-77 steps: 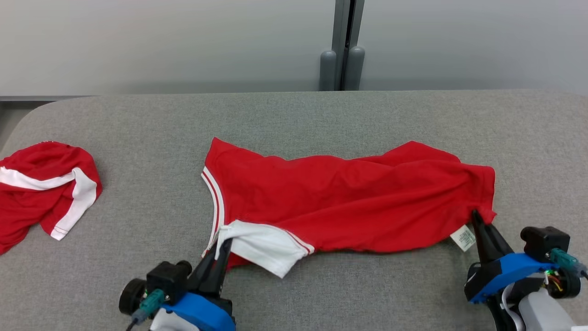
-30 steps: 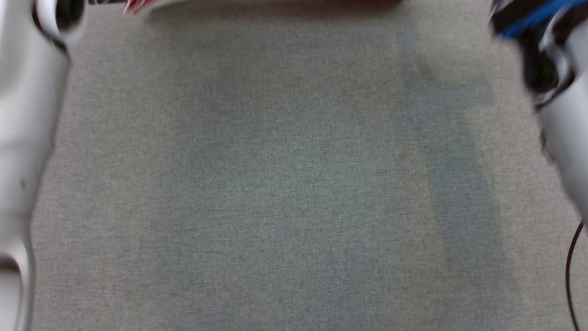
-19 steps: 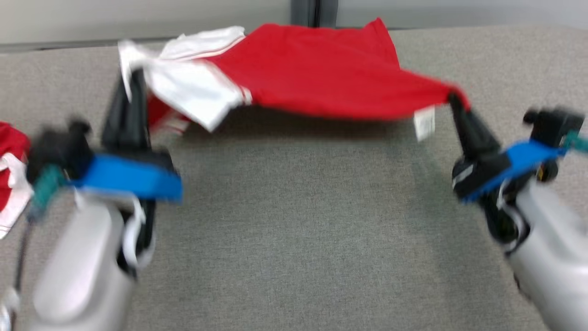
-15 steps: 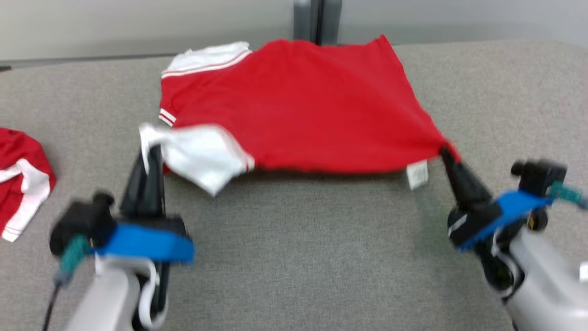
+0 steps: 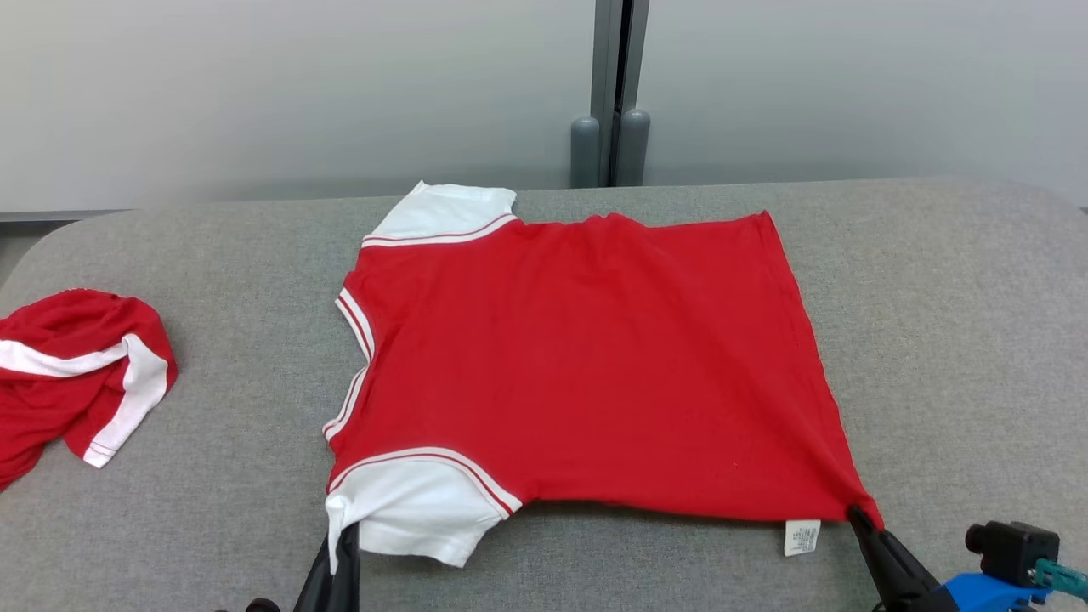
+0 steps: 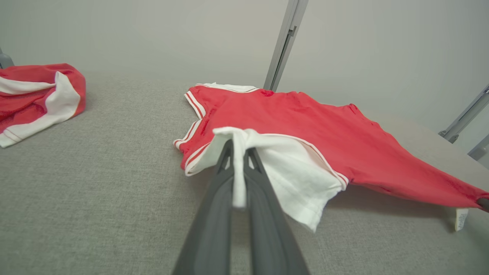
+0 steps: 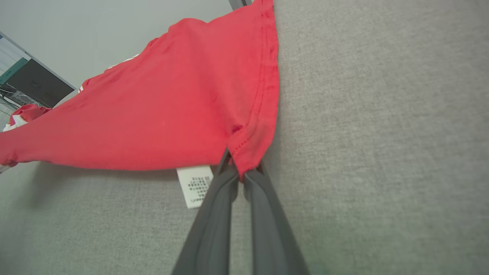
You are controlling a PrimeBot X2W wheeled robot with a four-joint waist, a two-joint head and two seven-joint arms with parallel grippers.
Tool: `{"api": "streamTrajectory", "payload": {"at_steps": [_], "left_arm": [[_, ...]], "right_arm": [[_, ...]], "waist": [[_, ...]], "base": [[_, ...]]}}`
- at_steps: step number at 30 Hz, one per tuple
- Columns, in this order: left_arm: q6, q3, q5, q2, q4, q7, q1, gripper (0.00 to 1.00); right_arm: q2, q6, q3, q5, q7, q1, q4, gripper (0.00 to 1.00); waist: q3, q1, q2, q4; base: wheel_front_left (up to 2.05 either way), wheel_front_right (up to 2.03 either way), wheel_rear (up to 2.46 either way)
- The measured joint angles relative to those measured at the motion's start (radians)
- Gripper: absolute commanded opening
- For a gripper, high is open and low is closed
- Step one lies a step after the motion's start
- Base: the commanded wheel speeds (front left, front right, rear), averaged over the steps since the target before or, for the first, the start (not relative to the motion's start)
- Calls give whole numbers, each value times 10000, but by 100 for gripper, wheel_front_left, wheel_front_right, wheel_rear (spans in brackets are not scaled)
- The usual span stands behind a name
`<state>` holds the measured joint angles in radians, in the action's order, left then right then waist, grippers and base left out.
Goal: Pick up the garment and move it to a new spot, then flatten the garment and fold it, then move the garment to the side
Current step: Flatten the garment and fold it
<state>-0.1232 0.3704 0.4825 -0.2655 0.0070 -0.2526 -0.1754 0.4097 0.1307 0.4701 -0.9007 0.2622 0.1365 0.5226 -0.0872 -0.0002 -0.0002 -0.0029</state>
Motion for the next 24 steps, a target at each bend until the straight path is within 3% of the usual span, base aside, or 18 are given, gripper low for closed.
{"api": "streamTrajectory", "payload": {"at_steps": [9,16,24], "left_arm": [[-127,370,0,-46,-255,326,-771,0],[-121,274,-33,-244,-385,347,-581,0],[568,242,-150,-951,-73,1095,1126,0]], "right_arm": [[174,0,-654,190,-708,-1611,-917,0],[-148,0,-1237,527,-1292,-1711,-1655,0],[-437,-2,-1898,364,-2462,-1139,-2205,0]], "waist": [[108,2,0,65],[177,2,1,48],[29,2,1,76]], "base": [[0,0,0],[0,0,0],[0,0,0]]}}
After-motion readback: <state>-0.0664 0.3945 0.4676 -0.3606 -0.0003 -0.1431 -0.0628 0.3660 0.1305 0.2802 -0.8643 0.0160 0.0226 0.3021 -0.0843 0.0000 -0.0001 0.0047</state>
